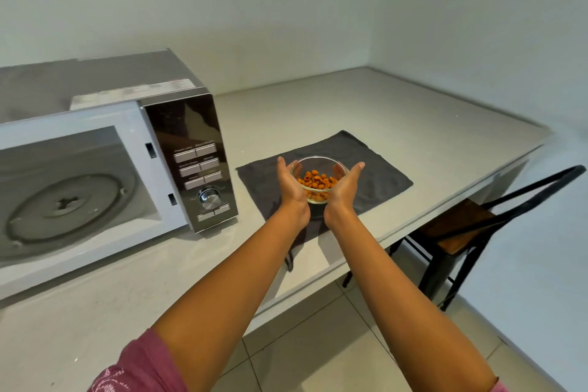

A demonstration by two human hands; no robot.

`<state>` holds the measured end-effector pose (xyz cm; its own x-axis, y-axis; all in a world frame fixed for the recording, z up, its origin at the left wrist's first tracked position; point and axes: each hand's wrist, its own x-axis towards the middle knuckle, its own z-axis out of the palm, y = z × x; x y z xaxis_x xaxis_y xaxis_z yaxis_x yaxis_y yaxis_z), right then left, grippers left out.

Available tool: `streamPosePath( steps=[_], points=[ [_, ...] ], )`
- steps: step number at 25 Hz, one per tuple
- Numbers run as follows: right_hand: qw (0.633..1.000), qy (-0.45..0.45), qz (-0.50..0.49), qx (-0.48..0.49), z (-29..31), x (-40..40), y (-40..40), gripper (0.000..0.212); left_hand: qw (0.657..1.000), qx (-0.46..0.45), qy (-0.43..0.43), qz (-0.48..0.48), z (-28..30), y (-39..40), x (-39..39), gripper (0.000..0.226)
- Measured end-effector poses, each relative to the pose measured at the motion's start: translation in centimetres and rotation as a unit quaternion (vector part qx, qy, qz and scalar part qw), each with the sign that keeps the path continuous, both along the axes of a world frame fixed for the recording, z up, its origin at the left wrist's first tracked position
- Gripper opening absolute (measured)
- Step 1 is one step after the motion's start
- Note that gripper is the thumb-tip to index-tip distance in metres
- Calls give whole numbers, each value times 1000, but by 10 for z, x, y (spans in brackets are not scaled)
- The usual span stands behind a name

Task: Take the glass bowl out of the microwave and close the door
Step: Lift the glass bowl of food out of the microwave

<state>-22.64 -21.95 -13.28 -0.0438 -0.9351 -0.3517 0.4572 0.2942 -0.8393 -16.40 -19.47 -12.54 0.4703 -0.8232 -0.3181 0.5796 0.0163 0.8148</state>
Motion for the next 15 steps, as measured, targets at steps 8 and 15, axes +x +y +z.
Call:
streamPosePath(
  steps=[8, 15],
  points=[
    [997, 28, 10, -69, -14, -4, -64, 76, 999, -5, -6, -34, -9, -65, 6, 64],
    [994, 33, 23, -103, -31, -3, -88, 79, 1000, 3, -14, -25, -21, -93, 12, 65]
  ],
)
